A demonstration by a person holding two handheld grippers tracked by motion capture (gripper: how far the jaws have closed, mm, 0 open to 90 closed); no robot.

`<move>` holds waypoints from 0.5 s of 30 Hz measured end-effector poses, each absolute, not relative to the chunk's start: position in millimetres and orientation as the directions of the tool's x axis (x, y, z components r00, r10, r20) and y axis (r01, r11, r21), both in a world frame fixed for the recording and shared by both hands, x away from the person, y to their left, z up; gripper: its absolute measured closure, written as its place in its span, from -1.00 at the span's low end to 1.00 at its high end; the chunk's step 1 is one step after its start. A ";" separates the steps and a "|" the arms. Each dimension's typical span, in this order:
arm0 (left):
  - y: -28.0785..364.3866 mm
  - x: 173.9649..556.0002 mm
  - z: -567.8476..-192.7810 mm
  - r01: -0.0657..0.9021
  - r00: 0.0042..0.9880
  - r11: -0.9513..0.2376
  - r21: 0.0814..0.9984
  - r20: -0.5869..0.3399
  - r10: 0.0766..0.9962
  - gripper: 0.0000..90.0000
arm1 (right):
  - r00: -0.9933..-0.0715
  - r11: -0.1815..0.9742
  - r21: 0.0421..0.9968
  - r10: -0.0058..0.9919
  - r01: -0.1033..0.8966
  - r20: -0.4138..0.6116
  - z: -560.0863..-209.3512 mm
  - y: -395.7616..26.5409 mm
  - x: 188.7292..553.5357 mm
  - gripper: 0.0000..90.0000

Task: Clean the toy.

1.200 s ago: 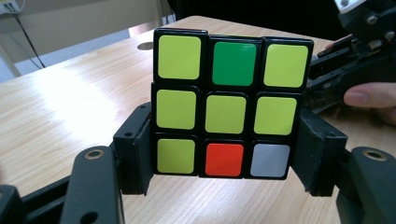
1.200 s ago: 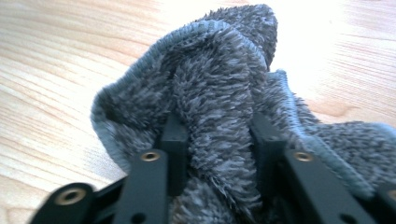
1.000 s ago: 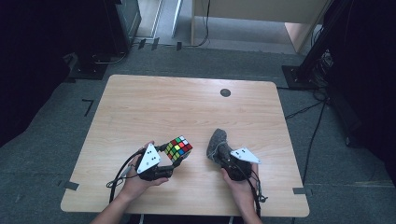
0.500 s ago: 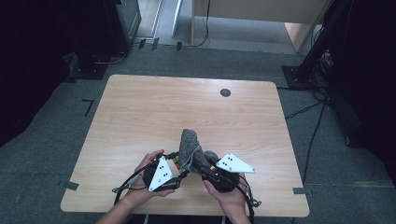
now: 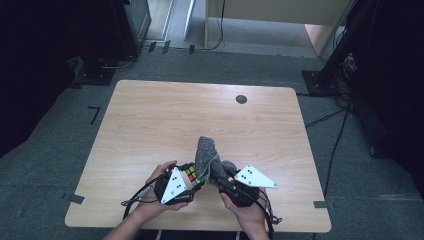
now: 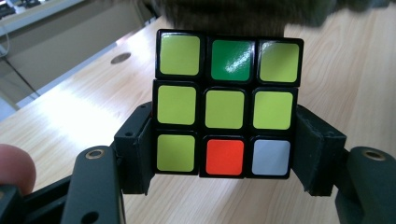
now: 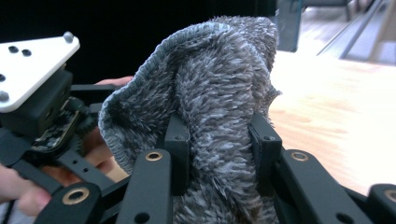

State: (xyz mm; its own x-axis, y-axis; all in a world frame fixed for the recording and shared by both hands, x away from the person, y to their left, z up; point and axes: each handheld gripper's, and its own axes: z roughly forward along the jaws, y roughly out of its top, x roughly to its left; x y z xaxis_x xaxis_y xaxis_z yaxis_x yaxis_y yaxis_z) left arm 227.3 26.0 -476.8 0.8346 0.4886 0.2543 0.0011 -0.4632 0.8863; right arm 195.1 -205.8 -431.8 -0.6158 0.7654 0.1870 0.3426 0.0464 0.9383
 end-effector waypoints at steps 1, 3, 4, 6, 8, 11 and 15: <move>27.4 226.9 -472.0 0.001 0.843 -0.431 0.903 0.231 0.486 -0.24 | -0.618 0.040 0.932 0.758 0.361 0.207 -432.3 -205.6 195.9 0.49; 28.2 226.3 -469.1 -0.003 0.842 -0.421 0.907 0.229 0.489 -0.24 | -0.609 0.031 0.923 0.760 0.382 0.227 -434.5 -206.8 198.0 0.49; 28.5 225.7 -467.1 -0.010 0.834 -0.436 0.900 0.248 0.493 -0.24 | -0.573 -0.001 0.909 0.776 0.417 0.264 -443.4 -214.9 205.0 0.49; 30.5 225.4 -466.8 -0.013 0.832 -0.435 0.900 0.251 0.495 -0.24 | -0.553 -0.006 0.900 0.787 0.436 0.273 -446.3 -218.3 207.9 0.49; 31.8 226.7 -467.9 -0.012 0.831 -0.434 0.901 0.250 0.496 -0.24 | -0.506 -0.009 0.879 0.814 0.477 0.283 -452.5 -226.4 213.7 0.49; 30.2 229.6 -469.1 -0.002 0.830 -0.436 0.900 0.245 0.501 -0.24 | -0.490 -0.029 0.882 0.823 0.470 0.288 -452.8 -231.5 213.5 0.48; 26.5 227.9 -470.8 -0.024 0.832 -0.460 0.888 0.273 0.484 -0.24 | -0.567 -0.062 0.913 0.766 0.404 0.302 -440.5 -227.1 204.2 0.47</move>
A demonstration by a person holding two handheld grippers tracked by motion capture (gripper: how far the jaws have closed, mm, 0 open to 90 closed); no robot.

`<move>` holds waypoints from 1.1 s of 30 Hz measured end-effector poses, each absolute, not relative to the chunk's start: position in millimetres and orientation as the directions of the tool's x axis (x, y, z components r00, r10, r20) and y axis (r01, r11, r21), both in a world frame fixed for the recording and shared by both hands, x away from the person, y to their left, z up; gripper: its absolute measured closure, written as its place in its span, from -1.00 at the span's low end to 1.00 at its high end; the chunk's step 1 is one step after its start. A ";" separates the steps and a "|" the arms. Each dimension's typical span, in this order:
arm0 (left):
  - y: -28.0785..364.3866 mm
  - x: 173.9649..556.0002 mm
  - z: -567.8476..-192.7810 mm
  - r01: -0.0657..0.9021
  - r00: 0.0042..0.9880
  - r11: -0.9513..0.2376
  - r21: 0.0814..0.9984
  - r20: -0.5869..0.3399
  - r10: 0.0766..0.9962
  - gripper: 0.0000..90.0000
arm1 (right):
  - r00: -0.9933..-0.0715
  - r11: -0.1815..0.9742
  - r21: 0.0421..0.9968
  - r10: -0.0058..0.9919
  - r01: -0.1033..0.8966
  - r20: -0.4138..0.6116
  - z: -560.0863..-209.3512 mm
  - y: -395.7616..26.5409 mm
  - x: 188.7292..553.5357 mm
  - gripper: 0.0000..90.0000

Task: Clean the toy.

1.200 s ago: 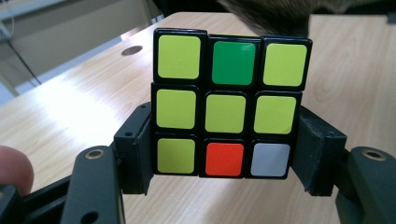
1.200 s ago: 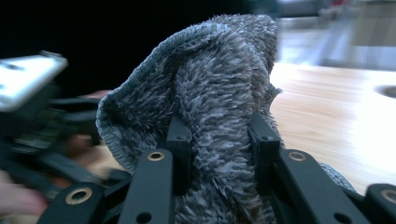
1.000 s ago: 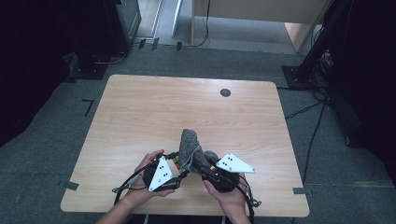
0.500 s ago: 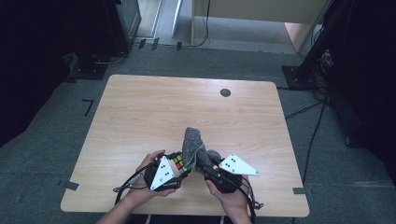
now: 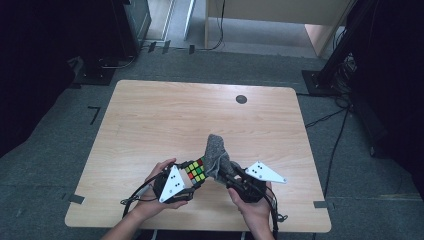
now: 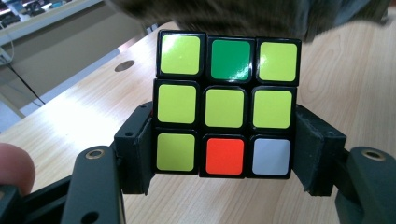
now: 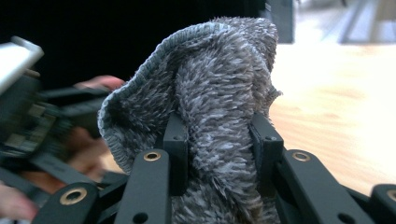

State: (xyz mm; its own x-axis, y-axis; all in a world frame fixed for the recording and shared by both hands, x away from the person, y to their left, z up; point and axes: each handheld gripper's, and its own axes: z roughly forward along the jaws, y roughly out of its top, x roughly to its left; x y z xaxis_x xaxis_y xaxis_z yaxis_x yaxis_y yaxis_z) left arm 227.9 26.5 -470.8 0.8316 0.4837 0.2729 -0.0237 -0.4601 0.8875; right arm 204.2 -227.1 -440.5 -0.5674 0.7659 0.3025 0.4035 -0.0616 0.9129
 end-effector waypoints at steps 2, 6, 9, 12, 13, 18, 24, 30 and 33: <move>26.3 225.8 -469.3 -0.031 0.838 -0.449 0.893 0.268 0.476 -0.24 | -0.582 -0.061 0.912 0.752 0.406 0.310 -440.2 -221.6 202.9 0.47; 27.5 223.4 -464.8 -0.050 0.838 -0.441 0.896 0.278 0.470 -0.24 | -0.560 -0.074 0.900 0.760 0.430 0.330 -450.5 -223.2 207.3 0.46; 27.7 226.7 -468.2 -0.044 0.836 -0.434 0.900 0.271 0.478 -0.24 | -0.478 0.014 0.896 0.849 0.444 0.224 -458.6 -230.8 213.2 0.46; 25.2 226.3 -470.1 -0.045 0.824 -0.444 0.895 0.285 0.490 -0.24 | -0.464 -0.039 0.905 0.849 0.423 0.254 -453.6 -236.2 209.4 0.46; 25.2 226.3 -470.1 -0.045 0.824 -0.444 0.895 0.285 0.490 -0.24 | -0.464 -0.039 0.905 0.849 0.423 0.254 -453.6 -236.2 209.4 0.46; 22.8 221.9 -470.0 -0.061 0.833 -0.438 0.897 0.287 0.473 -0.24 | -0.550 -0.075 0.925 0.785 0.373 0.286 -441.3 -229.1 202.1 0.43; 28.5 221.6 -465.1 -0.063 0.830 -0.411 0.909 0.276 0.484 -0.24 | -0.505 -0.043 0.894 0.813 0.445 0.290 -455.6 -231.2 213.4 0.42; 26.7 227.1 -467.4 -0.047 0.833 -0.427 0.903 0.271 0.482 -0.24 | -0.475 -0.097 0.891 0.817 0.443 0.326 -453.9 -240.8 212.3 0.42; 23.6 227.0 -467.4 -0.048 0.839 -0.420 0.906 0.265 0.475 -0.24 | -0.556 -0.068 0.923 0.781 0.378 0.285 -441.6 -231.2 201.2 0.42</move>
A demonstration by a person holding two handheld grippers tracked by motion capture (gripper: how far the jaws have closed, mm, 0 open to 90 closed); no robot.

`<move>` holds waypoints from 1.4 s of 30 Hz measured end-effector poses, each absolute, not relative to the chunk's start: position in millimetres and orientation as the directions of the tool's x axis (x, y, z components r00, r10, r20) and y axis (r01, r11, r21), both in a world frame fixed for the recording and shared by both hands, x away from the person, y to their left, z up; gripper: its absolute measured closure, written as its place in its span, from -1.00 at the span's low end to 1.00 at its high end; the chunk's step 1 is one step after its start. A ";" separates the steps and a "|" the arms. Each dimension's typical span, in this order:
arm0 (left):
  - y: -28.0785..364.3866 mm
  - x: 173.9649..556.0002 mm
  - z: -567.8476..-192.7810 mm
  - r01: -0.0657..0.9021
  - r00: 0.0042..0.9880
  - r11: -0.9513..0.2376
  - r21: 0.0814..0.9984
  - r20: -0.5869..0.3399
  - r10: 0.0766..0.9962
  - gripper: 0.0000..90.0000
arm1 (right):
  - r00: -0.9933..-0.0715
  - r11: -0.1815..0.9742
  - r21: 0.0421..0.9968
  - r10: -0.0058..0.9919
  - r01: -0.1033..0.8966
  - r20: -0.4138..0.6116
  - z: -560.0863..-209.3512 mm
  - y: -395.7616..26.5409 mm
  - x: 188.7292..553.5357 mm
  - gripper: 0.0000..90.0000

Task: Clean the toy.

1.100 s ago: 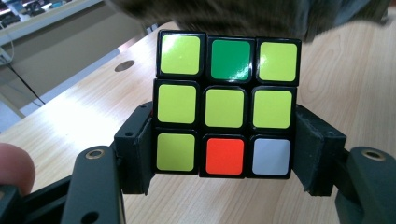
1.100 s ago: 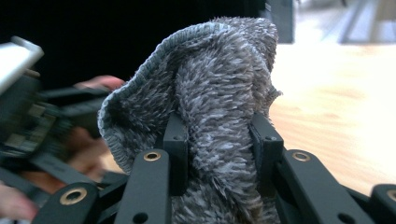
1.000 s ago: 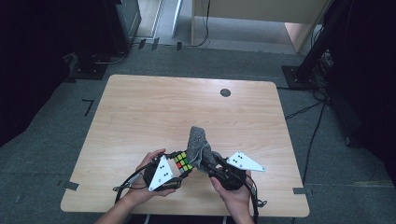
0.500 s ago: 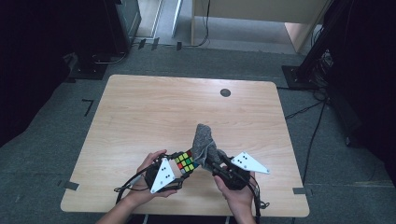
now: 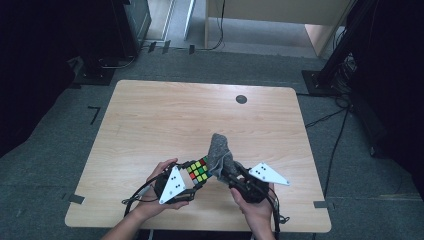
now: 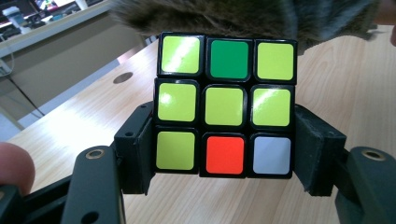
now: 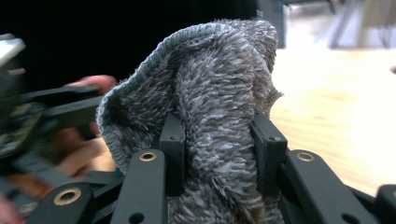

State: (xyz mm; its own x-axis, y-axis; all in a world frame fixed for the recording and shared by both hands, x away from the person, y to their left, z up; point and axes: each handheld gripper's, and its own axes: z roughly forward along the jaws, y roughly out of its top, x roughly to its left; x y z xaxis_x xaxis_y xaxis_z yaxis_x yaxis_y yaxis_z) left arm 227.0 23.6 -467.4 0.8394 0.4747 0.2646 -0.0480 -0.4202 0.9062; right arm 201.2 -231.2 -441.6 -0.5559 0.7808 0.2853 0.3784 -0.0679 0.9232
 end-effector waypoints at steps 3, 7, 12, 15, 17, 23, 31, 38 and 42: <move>21.5 225.2 -464.3 -0.059 0.842 -0.415 0.908 0.269 0.468 -0.24 | -0.567 -0.047 0.918 0.773 0.395 0.284 -443.9 -224.3 200.5 0.42; 22.1 225.2 -463.5 -0.067 0.846 -0.412 0.909 0.270 0.460 -0.24 | -0.508 -0.056 0.894 0.806 0.445 0.303 -453.7 -232.9 208.5 0.42; 17.7 227.6 -460.2 -0.076 0.849 -0.399 0.914 0.270 0.455 -0.24 | -0.448 -0.119 0.873 0.821 0.472 0.354 -456.6 -251.6 210.8 0.42; 11.7 228.6 -462.3 -0.084 0.849 -0.417 0.905 0.285 0.446 -0.24 | -0.500 -0.157 0.907 0.791 0.392 0.353 -440.4 -254.7 200.6 0.42; 9.6 227.1 -462.2 -0.091 0.850 -0.416 0.905 0.288 0.441 -0.24 | -0.515 -0.163 0.910 0.780 0.380 0.355 -437.5 -253.4 198.3 0.42; 5.6 222.3 -459.4 -0.119 0.848 -0.415 0.902 0.310 0.431 -0.24 | -0.556 -0.112 0.905 0.756 0.409 0.345 -440.0 -242.1 197.0 0.42; 3.7 225.0 -462.4 -0.111 0.856 -0.396 0.912 0.290 0.428 -0.24 | -0.449 -0.086 0.867 0.828 0.492 0.337 -456.3 -258.3 210.1 0.43; -0.7 220.3 -467.1 -0.124 0.857 -0.404 0.906 0.303 0.416 -0.24 | -0.556 -0.134 0.915 0.757 0.381 0.342 -434.1 -247.6 192.5 0.42; -1.0 218.4 -465.4 -0.128 0.849 -0.409 0.903 0.313 0.426 -0.24 | -0.561 -0.110 0.908 0.754 0.404 0.340 -437.1 -238.7 193.5 0.41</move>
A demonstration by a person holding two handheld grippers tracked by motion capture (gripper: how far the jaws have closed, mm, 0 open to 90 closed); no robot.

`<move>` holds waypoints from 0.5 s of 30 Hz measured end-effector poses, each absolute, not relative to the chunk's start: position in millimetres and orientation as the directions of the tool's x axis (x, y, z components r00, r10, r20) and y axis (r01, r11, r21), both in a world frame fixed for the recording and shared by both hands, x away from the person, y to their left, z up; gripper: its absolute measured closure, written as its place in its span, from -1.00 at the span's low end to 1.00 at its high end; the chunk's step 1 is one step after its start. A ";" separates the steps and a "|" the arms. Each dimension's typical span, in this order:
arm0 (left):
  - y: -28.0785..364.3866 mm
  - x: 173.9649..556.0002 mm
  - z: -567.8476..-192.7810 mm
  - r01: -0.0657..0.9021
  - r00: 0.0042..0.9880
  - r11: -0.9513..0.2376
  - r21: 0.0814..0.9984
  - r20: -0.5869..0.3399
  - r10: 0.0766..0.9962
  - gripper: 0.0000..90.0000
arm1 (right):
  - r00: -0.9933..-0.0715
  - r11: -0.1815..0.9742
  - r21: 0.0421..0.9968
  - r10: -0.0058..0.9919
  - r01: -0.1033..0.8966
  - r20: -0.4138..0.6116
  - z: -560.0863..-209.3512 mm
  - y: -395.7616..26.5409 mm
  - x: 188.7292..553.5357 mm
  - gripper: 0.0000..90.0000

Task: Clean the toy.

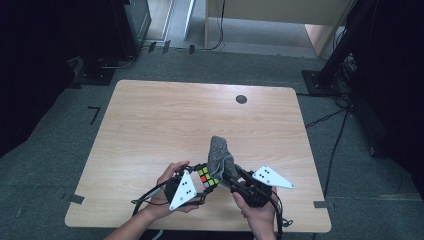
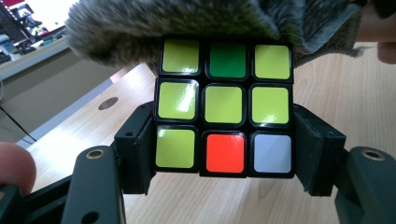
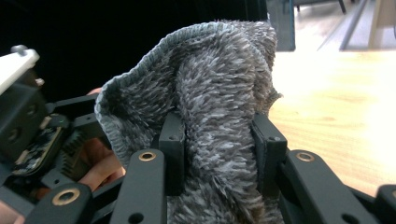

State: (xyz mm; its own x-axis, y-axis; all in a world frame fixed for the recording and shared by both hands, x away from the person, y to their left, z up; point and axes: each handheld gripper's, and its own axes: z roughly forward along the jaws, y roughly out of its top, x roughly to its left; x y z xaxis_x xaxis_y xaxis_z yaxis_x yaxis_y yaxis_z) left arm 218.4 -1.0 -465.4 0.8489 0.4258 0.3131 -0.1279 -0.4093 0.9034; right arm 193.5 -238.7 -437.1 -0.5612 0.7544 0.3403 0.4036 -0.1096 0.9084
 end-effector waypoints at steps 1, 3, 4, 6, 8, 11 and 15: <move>-0.9 218.8 -465.7 -0.124 0.850 -0.406 0.906 0.308 0.427 -0.24 | -0.561 -0.110 0.908 0.754 0.404 0.340 -437.1 -238.7 193.5 0.41; -1.2 218.5 -465.4 -0.125 0.851 -0.403 0.907 0.307 0.426 -0.23 | -0.527 -0.111 0.894 0.773 0.435 0.353 -441.1 -244.4 198.6 0.42; -1.4 218.5 -465.2 -0.126 0.852 -0.404 0.906 0.308 0.423 -0.24 | -0.503 -0.104 0.889 0.792 0.447 0.346 -443.9 -247.5 200.9 0.42; -1.1 218.8 -464.8 -0.128 0.853 -0.393 0.911 0.303 0.424 -0.24 | -0.463 -0.099 0.878 0.819 0.468 0.339 -448.6 -254.4 204.7 0.43; -1.1 219.0 -464.1 -0.129 0.853 -0.388 0.913 0.301 0.426 -0.24 | -0.451 -0.112 0.882 0.825 0.458 0.339 -447.6 -259.2 205.0 0.43; -0.5 218.8 -463.7 -0.131 0.850 -0.394 0.910 0.308 0.428 -0.24 | -0.473 -0.132 0.901 0.814 0.413 0.336 -437.1 -260.2 198.9 0.43; -1.7 215.6 -463.7 -0.127 0.840 -0.409 0.904 0.317 0.440 -0.24 | -0.548 -0.158 0.897 0.744 0.413 0.384 -425.2 -248.6 188.3 0.42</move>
